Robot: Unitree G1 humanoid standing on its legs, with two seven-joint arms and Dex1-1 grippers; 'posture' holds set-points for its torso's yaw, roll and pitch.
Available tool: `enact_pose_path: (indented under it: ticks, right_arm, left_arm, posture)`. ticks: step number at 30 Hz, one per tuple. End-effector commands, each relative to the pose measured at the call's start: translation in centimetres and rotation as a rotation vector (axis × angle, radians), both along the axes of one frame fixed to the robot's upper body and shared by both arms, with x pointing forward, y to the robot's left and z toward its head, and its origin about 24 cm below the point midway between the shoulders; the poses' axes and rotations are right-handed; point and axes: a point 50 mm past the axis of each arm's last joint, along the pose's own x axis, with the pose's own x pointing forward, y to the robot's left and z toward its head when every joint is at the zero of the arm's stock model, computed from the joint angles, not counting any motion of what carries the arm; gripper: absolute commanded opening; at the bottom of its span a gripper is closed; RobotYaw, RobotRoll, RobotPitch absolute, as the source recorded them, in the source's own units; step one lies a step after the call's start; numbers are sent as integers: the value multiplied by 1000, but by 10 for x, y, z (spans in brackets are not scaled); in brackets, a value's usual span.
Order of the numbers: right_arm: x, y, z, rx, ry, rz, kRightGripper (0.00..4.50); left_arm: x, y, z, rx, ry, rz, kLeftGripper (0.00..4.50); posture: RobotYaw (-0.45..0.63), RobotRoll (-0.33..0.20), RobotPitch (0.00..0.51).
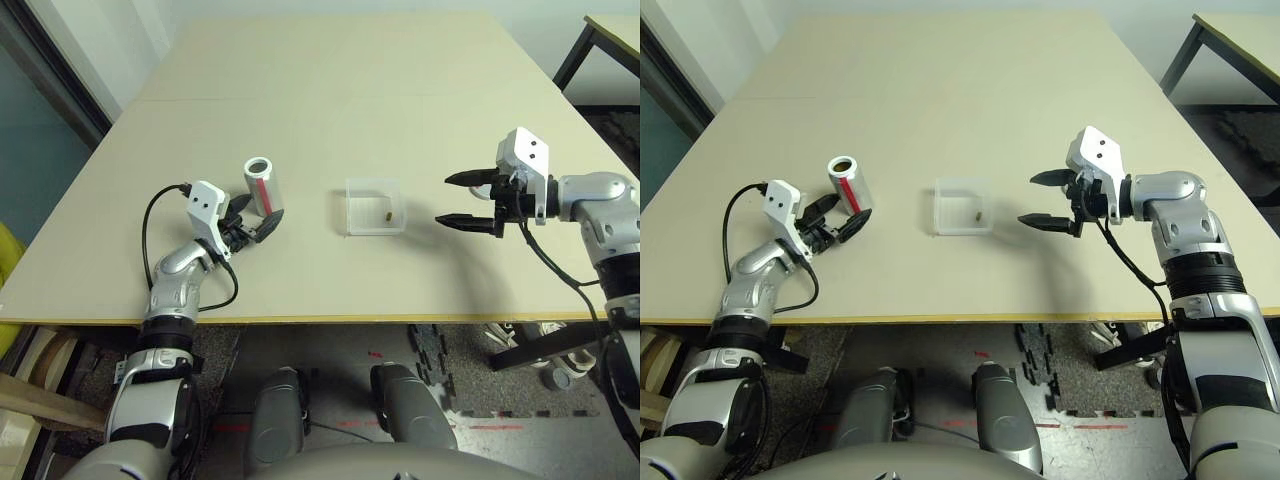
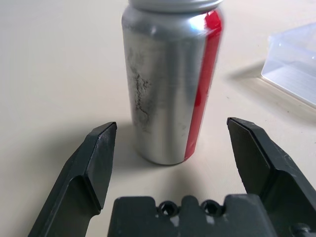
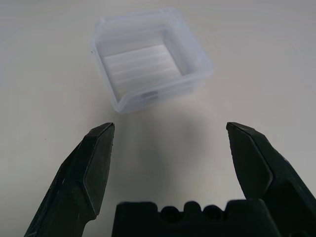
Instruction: Pour the medicine from the bottle into the box.
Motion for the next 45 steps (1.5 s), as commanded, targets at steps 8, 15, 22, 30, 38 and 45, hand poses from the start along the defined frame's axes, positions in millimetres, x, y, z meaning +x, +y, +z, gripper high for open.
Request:
enact_pose_path:
  ticks: [8, 15, 22, 30, 38, 45]
  right_arm:
    - [-1, -9, -6, 87, -1, -88, 4500]
    - [3, -23, 0, 229, -34, -246, 4500]
    - [7, -44, 2, 371, -116, -512, 4500]
    - [6, -70, 4, 406, -236, -784, 4500]
    - [-2, -90, -1, 380, -296, -930, 4500]
    - [-7, -98, -8, 379, -315, -985, 4500]
  left_arm:
    - [-17, 31, 21, -23, -34, 77, 4486]
    - [-17, 57, 33, -33, -40, 204, 4486]
    - [-6, 79, 44, -48, -61, 348, 4486]
    - [5, 86, 52, -58, -83, 394, 4486]
    - [12, 86, 54, -69, -91, 411, 4486]
    - [16, 87, 55, -74, -97, 418, 4486]
  posture:
    - [-192, 0, 101]
    - [-178, 0, 105]
    - [-179, 0, 112]
    - [-197, 0, 115]
    - [-205, 0, 115]
    - [-207, 0, 114]
